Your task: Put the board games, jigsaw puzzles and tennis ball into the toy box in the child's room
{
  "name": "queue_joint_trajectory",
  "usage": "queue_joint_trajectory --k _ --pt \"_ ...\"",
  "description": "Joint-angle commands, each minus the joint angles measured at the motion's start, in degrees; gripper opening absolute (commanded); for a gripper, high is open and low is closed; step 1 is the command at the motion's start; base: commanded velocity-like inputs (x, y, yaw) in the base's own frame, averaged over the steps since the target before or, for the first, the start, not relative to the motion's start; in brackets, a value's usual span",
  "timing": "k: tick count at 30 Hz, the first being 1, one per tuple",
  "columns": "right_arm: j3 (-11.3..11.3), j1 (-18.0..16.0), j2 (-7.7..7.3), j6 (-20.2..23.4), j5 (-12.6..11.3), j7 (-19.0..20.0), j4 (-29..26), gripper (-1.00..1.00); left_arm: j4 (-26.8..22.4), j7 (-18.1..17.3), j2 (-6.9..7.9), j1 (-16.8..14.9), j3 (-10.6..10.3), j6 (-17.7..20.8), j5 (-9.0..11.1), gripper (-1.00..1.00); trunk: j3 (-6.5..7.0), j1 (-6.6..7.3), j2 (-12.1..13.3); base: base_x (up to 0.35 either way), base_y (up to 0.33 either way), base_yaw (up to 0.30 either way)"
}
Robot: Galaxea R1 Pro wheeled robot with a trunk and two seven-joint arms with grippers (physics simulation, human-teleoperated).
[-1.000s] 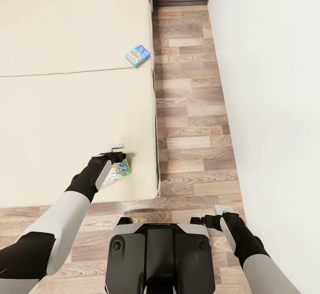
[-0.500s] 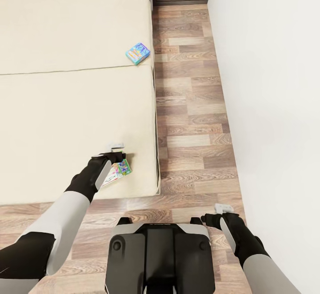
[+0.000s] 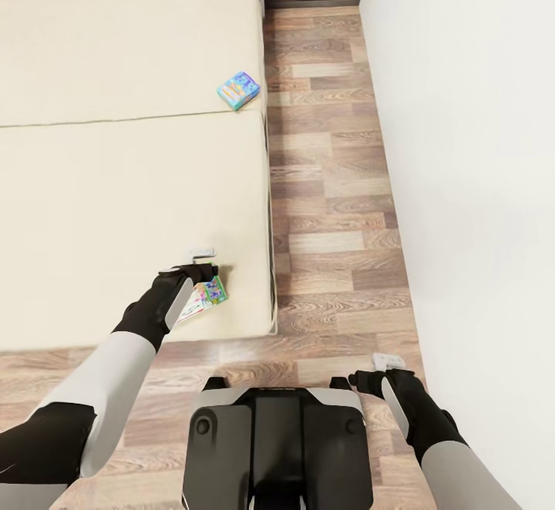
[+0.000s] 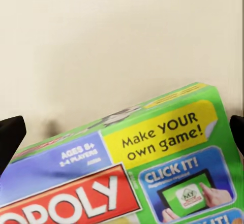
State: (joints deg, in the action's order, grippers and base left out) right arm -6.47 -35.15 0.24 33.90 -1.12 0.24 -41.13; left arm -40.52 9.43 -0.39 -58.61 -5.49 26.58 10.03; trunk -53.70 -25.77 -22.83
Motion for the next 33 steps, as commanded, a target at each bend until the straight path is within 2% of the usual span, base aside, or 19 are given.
queue_joint_trajectory --k 1,33 --pt "-0.1 0.0 0.03 0.3 -0.1 0.0 -0.1 1.0 -0.1 0.5 0.04 0.0 -0.2 0.2 0.6 1.0 -0.06 -0.02 -0.1 -0.154 -0.04 0.0" --pt "-0.1 0.0 0.03 0.3 -0.1 0.0 -0.1 1.0 -0.1 0.5 0.04 0.0 -0.2 0.2 0.6 1.0 -0.06 -0.02 -0.1 -0.062 -0.003 0.0"
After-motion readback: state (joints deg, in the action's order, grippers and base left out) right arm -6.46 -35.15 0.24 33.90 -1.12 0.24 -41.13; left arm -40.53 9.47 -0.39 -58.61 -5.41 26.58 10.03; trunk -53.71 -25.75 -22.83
